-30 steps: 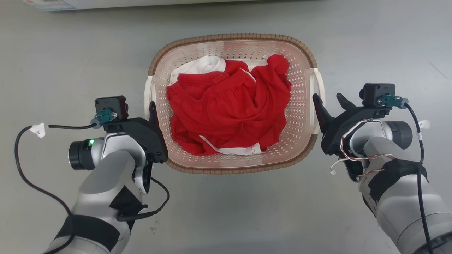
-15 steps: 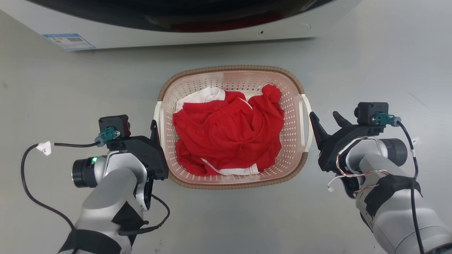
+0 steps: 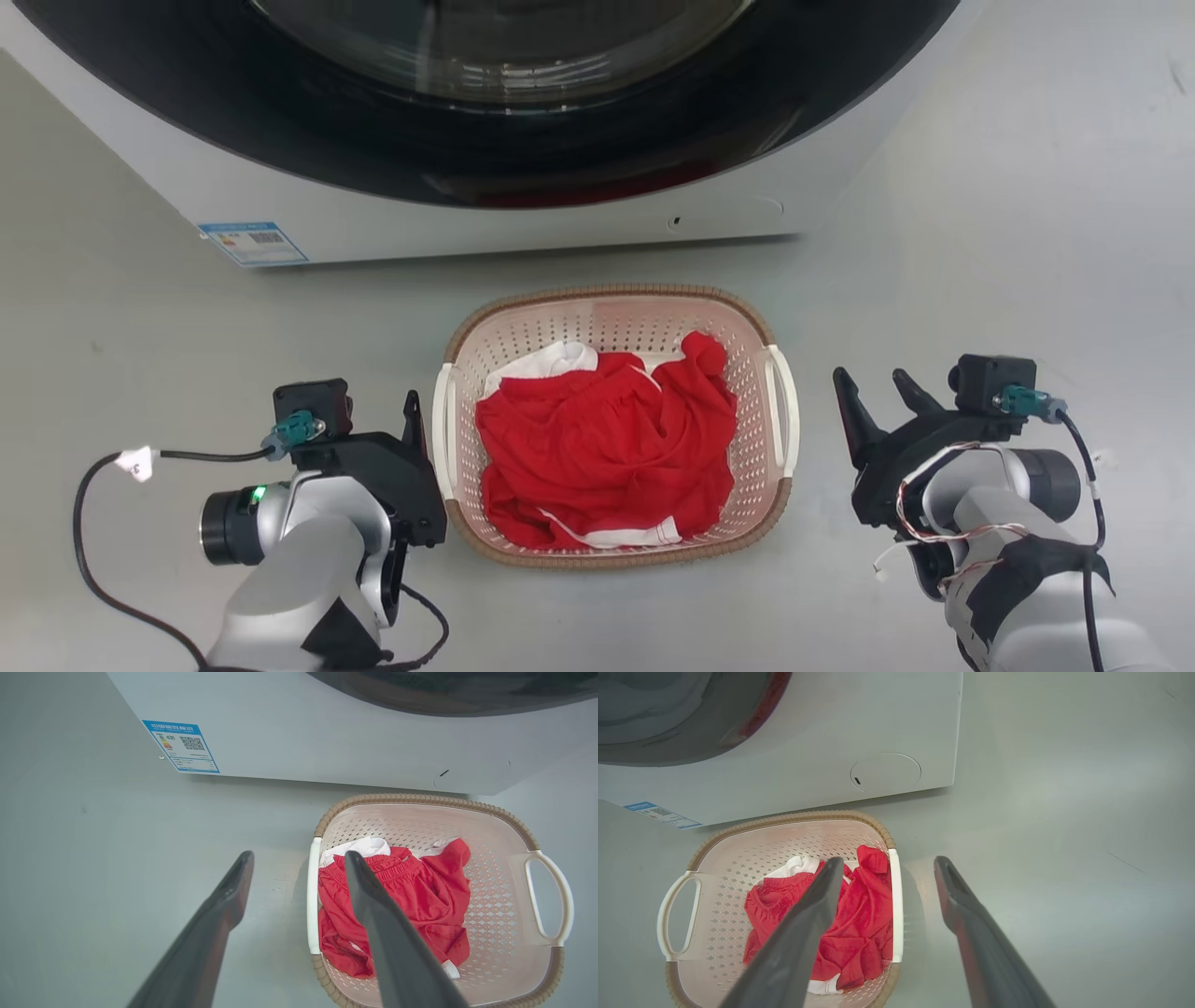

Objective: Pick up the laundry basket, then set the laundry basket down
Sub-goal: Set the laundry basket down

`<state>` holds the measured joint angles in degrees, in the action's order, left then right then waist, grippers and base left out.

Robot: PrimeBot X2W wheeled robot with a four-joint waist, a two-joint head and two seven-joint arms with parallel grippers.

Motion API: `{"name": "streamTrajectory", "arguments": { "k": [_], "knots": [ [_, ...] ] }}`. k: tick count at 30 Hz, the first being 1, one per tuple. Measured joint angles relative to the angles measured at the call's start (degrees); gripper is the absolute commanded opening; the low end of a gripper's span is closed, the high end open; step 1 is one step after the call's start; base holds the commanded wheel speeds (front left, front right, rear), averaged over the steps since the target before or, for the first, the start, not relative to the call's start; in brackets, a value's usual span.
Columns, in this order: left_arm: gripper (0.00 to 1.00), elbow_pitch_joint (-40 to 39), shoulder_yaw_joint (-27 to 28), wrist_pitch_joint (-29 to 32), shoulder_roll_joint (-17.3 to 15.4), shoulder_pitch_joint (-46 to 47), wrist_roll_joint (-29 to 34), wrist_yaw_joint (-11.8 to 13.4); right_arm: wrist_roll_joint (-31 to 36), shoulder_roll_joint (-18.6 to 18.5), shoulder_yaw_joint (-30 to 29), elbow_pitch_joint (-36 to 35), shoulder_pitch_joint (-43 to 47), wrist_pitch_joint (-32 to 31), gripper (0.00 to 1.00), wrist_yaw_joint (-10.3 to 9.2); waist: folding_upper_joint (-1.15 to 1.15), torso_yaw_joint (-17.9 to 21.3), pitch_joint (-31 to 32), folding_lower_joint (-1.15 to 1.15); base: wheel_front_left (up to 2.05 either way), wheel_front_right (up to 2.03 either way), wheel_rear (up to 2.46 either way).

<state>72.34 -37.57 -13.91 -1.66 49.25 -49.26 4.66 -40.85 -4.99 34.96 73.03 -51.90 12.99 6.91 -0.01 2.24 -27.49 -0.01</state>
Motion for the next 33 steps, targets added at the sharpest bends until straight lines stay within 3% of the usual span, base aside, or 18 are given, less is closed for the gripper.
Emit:
{"name": "streamTrajectory", "arguments": {
  "k": [8, 17, 33],
  "knots": [
    [1.00, -0.80, -0.32, -0.37, -0.25, -2.74, 0.49, -1.69, -0.04, 0.02, -0.30, -0.37, 4.54, 1.22, 1.00, 0.00, 0.00, 0.23, 6.60, 0.00, 0.00, 0.00, 0.00],
    [1.00, -5.15, 1.18, -0.38, -2.20, -7.43, 1.46, -1.56, 0.02, 0.00, -1.26, -3.28, 8.36, 1.29, 1.00, -0.45, 0.00, 0.63, 13.45, 0.00, 0.00, 0.00, 0.00],
    [1.00, -19.07, 4.59, -0.38, -4.85, -18.95, 7.47, 1.47, 3.53, -2.45, -4.48, -17.24, 18.79, 1.30, 1.00, -5.61, 0.00, 0.75, 22.56, 0.00, 0.00, 0.00, 0.00]
  ]
}}
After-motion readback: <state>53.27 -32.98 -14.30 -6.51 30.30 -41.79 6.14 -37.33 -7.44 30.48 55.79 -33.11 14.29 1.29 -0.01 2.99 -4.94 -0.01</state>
